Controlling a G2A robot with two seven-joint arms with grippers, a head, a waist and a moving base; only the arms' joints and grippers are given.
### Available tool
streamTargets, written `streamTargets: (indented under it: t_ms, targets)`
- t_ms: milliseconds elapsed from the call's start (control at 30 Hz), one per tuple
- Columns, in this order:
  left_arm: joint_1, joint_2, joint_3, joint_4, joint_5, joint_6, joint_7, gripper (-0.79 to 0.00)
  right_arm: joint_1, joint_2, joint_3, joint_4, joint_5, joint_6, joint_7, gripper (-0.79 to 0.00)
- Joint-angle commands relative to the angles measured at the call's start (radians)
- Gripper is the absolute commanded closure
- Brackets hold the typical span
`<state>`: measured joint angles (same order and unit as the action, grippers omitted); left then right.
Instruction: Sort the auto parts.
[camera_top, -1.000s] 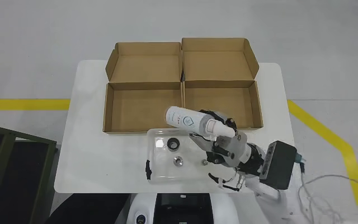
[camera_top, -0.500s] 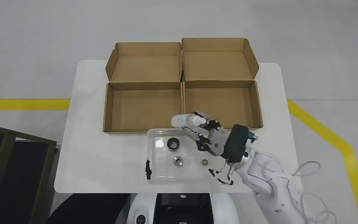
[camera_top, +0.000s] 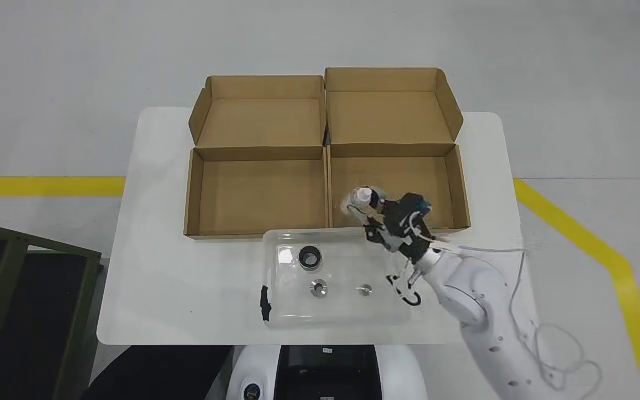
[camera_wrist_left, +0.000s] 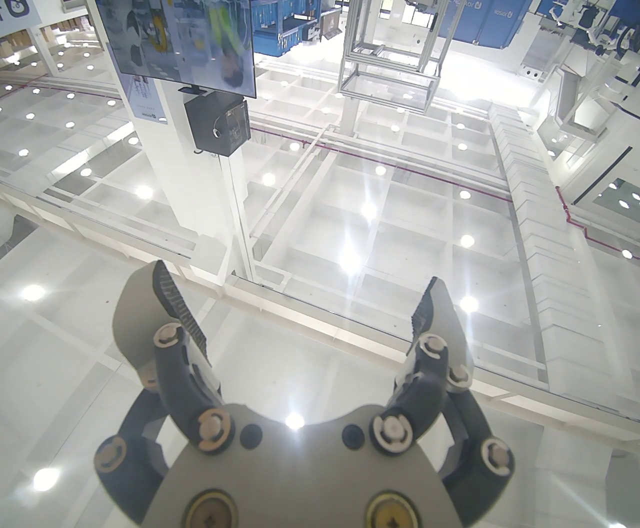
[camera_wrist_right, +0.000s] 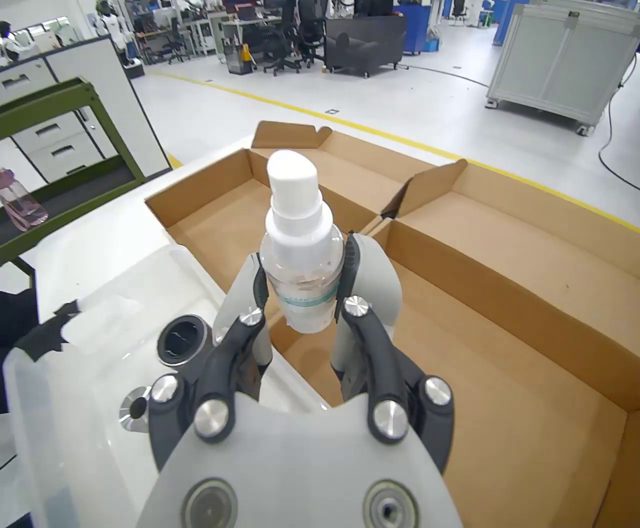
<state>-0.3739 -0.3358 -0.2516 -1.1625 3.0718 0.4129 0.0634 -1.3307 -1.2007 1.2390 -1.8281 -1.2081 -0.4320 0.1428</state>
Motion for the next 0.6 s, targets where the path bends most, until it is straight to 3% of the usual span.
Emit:
streamTargets:
  t_ms: [0,233,567]
  targets:
    - [0.000,0.000,0.000,0.000,0.000,0.000,0.000,-0.785,0.026,-0.002,-0.004,0.023,-0.004,0.020,0.013,0.000]
    - [0.000,0.000,0.000,0.000,0.000,0.000,0.000,-0.785,0.113,-0.011,-0.033,0.114,0.003,0.055,0.087,0.000]
    - [0.000,0.000,0.000,0.000,0.000,0.000,0.000,-0.785,0.235,-0.030,-0.089,0.268,0.040,0.062,0.104,0.000]
